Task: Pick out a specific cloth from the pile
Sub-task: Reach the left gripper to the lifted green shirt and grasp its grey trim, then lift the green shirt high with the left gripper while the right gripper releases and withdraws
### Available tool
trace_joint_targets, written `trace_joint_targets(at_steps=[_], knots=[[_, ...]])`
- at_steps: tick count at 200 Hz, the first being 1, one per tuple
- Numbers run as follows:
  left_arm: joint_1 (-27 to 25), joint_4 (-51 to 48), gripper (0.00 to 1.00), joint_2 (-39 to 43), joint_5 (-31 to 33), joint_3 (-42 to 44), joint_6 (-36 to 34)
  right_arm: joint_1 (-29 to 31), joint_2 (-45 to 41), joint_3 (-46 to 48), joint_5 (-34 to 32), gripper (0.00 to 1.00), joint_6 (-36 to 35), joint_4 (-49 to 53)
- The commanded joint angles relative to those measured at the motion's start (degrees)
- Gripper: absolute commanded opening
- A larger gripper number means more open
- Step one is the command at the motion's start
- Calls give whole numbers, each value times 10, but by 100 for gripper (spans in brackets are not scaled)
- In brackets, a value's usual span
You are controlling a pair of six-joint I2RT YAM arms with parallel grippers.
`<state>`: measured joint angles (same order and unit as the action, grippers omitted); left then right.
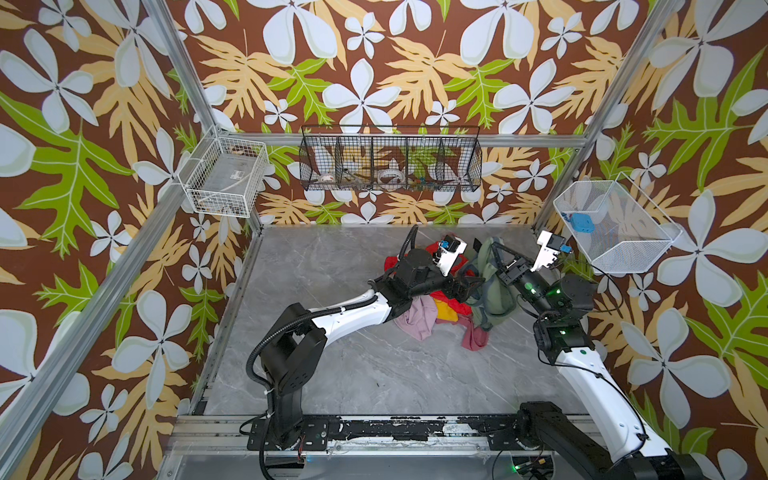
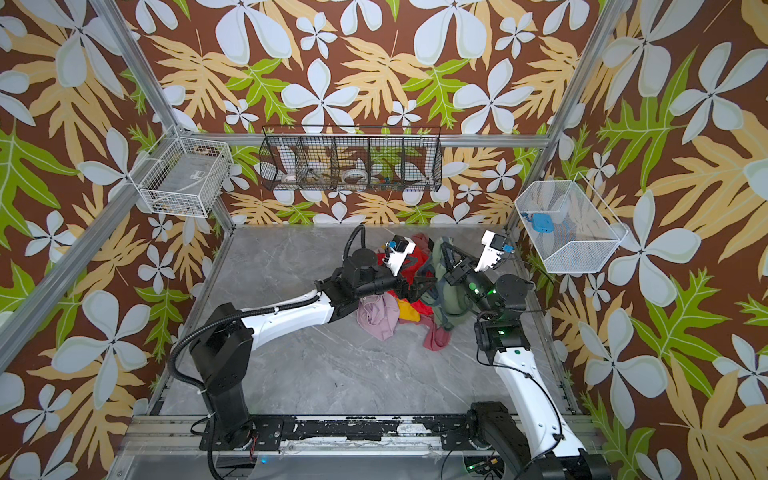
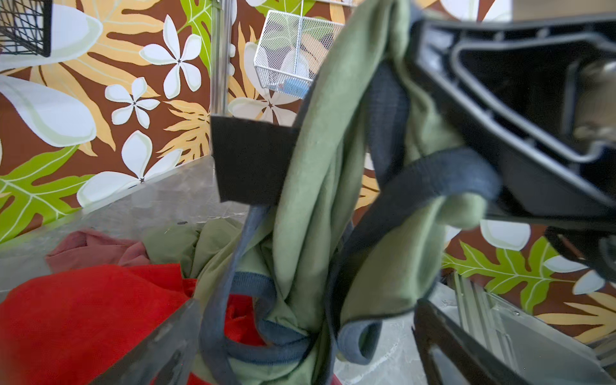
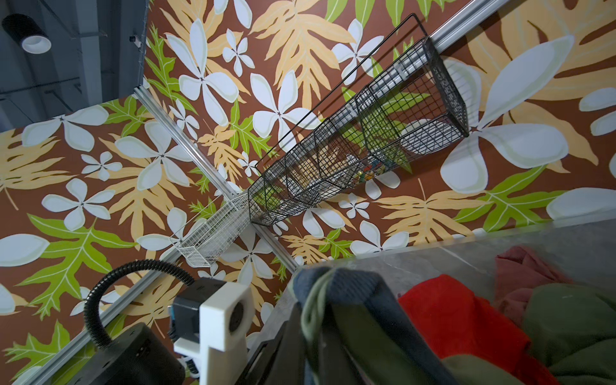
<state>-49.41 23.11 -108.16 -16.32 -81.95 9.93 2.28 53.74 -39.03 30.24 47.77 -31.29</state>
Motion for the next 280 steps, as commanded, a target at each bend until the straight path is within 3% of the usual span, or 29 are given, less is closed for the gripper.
trace_joint_targets(at_steps=[1,65,83,96,133,147,153,159,195,205,241,265,280], knots=[[1,-48,100,-31,11,-43,-30,1,2,-1,23,0,0,-22],[0,-39,100,-109,-19,-128,-46,0,-4,11,32,0,10,-20],[0,-13,95,-117,-36,-134,-37,0,-9,16,32,0,8,-10],[1,4,81,-119,-43,-134,-32,0,-15,19,32,0,6,-4],[0,24,17,-104,-49,-122,-10,1,-52,4,-35,0,-81,123],[0,49,0,-88,-61,-102,7,-1,-64,-7,-99,0,-125,195],[0,62,0,-80,-63,-92,17,-1,-67,-12,-127,0,-142,224],[1,78,0,-73,-66,-80,28,-1,-69,-16,-153,5,-160,250],[-2,154,0,-42,-83,-39,106,-1,-82,-19,-273,64,-223,327],[-5,155,0,-38,-85,-39,119,-1,-85,-18,-303,76,-232,340],[-26,102,0,-8,-46,-42,104,-17,-103,0,-376,89,-250,363],[-31,46,0,14,-18,-59,89,-62,-129,33,-355,100,-239,342],[-31,28,0,29,-9,-66,80,-97,-144,57,-338,99,-233,327]])
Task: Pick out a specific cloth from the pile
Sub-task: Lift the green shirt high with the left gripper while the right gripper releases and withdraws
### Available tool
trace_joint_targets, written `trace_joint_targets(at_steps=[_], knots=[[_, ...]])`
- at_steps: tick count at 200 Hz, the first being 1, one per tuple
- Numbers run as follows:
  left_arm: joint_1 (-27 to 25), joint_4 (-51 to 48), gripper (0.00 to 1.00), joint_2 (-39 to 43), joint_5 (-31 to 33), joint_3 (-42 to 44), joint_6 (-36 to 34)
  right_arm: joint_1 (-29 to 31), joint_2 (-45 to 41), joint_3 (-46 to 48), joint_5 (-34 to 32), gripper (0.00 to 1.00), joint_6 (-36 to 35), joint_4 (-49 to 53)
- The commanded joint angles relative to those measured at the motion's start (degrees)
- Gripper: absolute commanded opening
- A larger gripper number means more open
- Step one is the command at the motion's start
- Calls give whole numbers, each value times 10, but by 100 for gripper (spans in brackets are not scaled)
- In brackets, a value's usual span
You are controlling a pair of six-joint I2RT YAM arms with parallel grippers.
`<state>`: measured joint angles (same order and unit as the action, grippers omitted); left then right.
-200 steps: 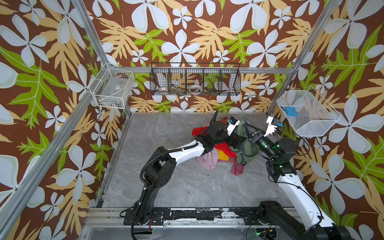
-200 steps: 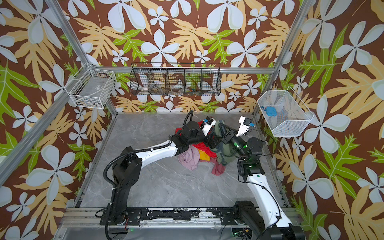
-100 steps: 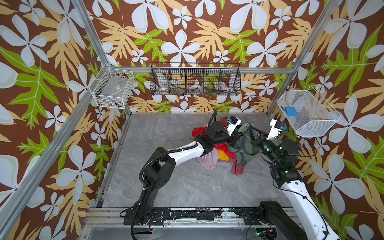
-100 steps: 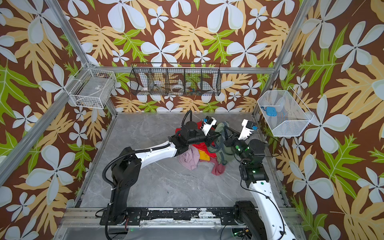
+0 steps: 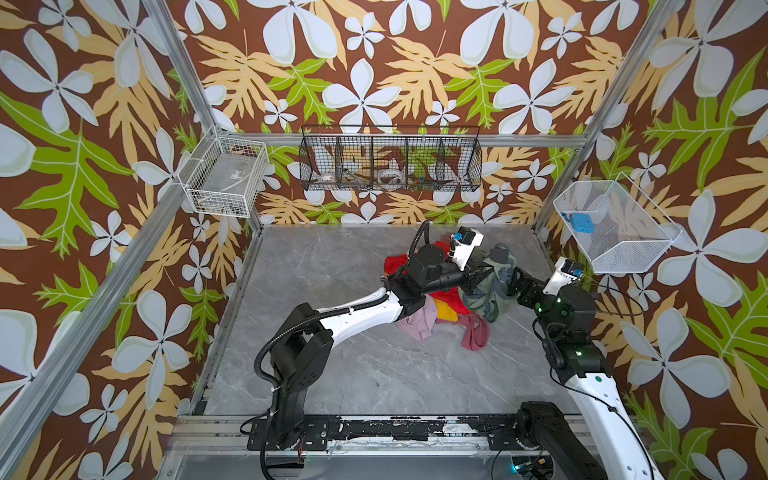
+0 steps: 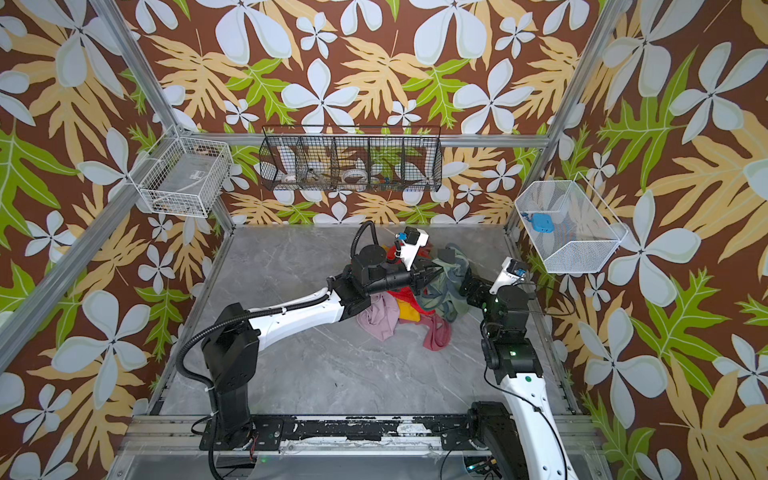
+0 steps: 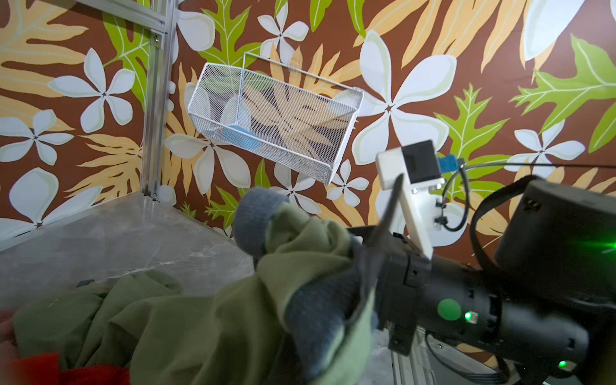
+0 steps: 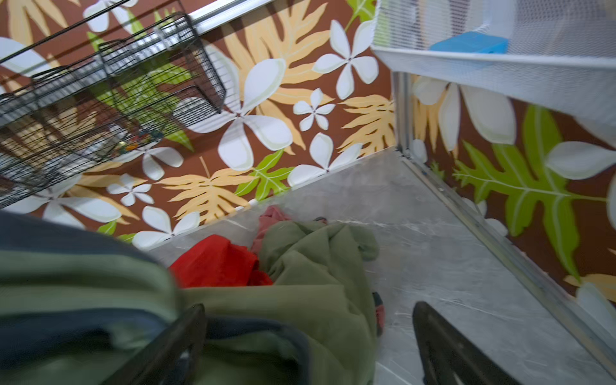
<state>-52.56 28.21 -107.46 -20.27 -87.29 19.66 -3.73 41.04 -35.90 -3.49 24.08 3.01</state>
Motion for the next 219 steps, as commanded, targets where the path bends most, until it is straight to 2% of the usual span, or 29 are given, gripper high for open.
trace_joint_targets(at_steps=[1,32,121,219], knots=[[1,-24,0,23,31,-13,-18,-38,-17,27,0,99,5,-17],[1,-39,0,52,33,-27,-33,-67,-28,56,8,99,3,-29],[1,-43,0,108,28,-57,-64,-67,-30,104,-6,100,-2,-58],[-1,12,0,85,-20,-115,-18,-66,-40,145,-15,100,-6,-70]])
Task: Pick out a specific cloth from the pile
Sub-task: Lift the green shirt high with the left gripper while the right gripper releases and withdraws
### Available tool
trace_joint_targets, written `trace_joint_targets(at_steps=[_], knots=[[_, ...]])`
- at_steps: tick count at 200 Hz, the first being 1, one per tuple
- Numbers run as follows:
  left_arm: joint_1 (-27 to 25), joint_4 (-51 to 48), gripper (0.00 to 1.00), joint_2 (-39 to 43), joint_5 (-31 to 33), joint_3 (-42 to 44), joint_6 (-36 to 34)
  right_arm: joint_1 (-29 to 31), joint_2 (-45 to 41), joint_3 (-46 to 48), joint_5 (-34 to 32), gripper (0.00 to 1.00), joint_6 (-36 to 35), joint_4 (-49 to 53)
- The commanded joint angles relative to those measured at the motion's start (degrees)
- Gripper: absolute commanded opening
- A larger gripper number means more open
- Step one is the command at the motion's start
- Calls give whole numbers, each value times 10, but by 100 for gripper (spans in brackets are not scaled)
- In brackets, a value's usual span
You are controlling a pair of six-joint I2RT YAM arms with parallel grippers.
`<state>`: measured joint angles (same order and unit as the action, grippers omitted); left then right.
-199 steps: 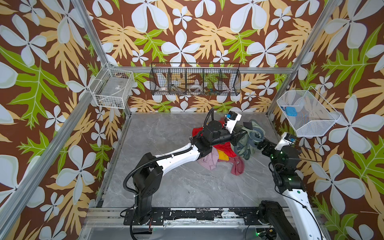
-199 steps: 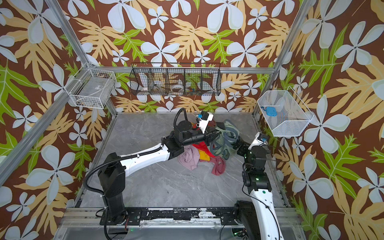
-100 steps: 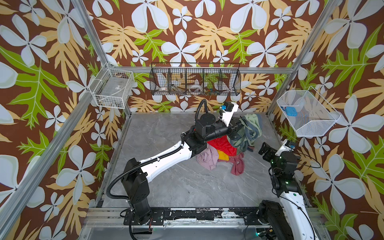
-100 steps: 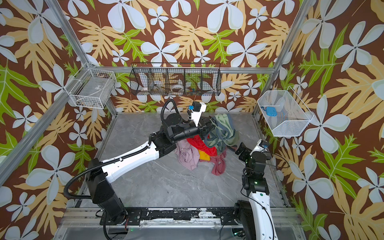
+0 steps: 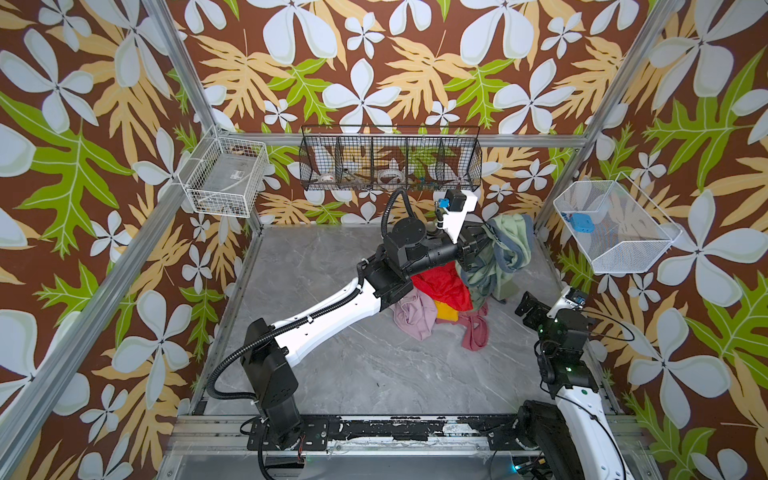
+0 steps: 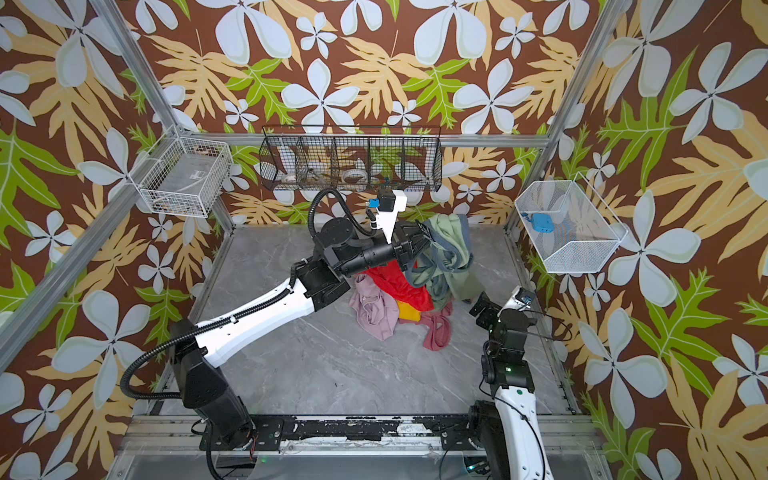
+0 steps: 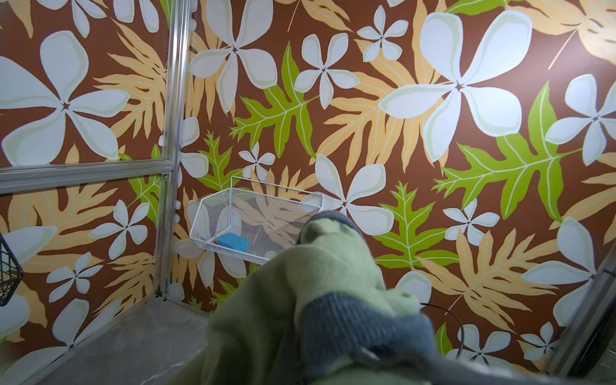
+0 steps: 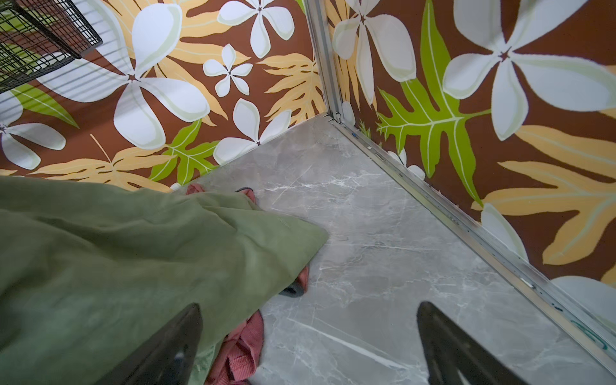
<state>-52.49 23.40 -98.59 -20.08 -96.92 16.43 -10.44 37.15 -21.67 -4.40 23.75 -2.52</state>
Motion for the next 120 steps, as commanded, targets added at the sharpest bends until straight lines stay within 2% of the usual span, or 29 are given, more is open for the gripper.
trace_joint_targets(at_steps=[1,76,120], knots=[[-3,60,0,-4,-22,-20,15,0,-1,3,-6,100,-3,-14],[-11,54,0,-24,-29,-101,0,0,-4,18,-14,99,0,-17],[-11,21,0,-53,-35,-185,-18,1,-6,22,-14,100,3,-18]])
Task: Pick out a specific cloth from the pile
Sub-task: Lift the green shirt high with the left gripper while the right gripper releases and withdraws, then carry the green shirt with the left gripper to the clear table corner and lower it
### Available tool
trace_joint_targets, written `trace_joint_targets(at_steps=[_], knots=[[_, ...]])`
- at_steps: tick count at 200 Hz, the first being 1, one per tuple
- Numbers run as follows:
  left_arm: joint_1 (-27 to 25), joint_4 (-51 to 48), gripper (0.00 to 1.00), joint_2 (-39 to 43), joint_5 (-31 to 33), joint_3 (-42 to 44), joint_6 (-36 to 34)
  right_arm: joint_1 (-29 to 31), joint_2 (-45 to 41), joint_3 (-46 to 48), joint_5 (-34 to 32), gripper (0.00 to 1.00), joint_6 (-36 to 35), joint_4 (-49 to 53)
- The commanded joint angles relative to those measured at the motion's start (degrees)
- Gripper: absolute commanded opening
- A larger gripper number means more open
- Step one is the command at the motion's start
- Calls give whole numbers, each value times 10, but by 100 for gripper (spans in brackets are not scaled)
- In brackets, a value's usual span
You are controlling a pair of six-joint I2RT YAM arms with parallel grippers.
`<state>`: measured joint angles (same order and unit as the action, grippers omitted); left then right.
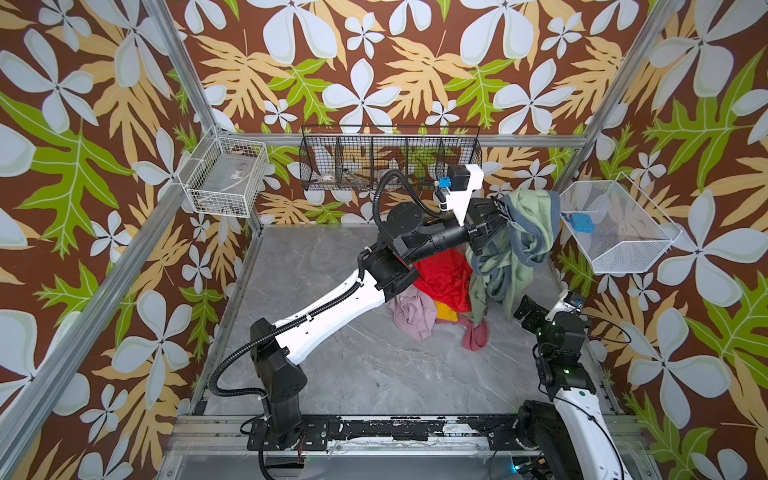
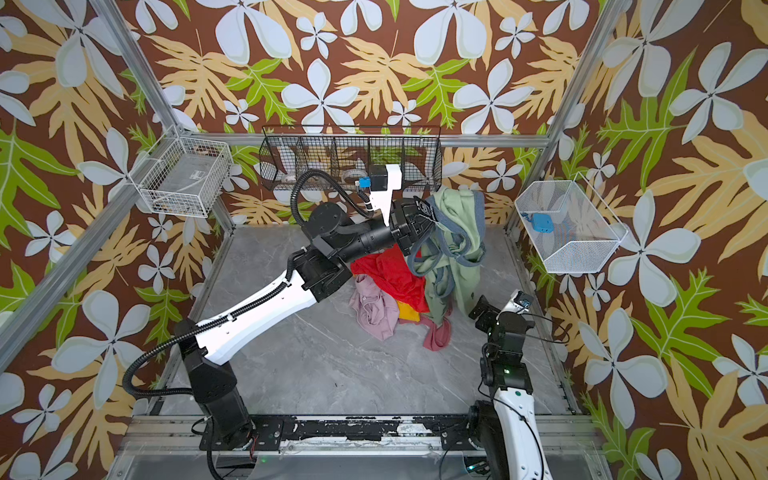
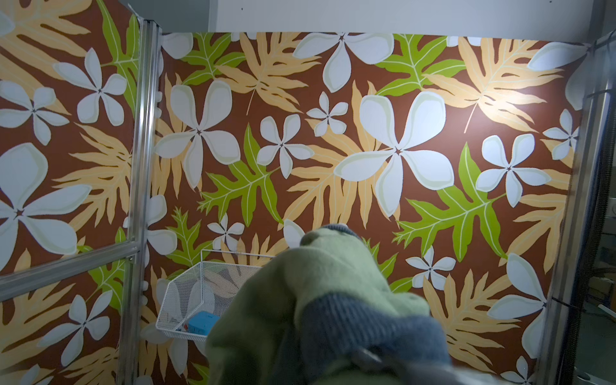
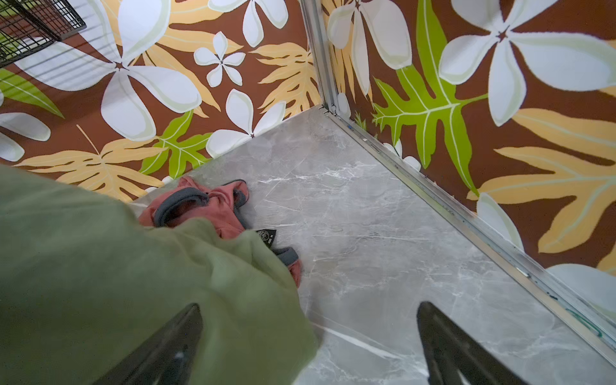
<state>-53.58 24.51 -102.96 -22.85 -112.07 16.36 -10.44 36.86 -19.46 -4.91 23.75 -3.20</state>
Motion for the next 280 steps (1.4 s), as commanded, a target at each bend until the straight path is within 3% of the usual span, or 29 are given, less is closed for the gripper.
trace_joint_targets(at_steps=[1,58,95,126,204,249,280], knots=[[0,9,0,-10,-7,-35,-17,1,-3,0,-9,100,3,-11],[0,-68,0,-29,35,-142,-86,0,-7,4,-14,100,1,-14],[11,-119,0,0,100,-142,-146,0,-7,4,-10,100,1,-14],[43,-127,0,57,140,-85,-165,0,-7,4,-4,100,2,-14],[105,-161,0,250,311,131,-255,1,2,12,31,100,15,-45],[192,-198,0,334,375,181,-273,1,27,3,49,99,15,-62],[290,-241,0,355,382,187,-257,1,46,3,63,98,22,-77]])
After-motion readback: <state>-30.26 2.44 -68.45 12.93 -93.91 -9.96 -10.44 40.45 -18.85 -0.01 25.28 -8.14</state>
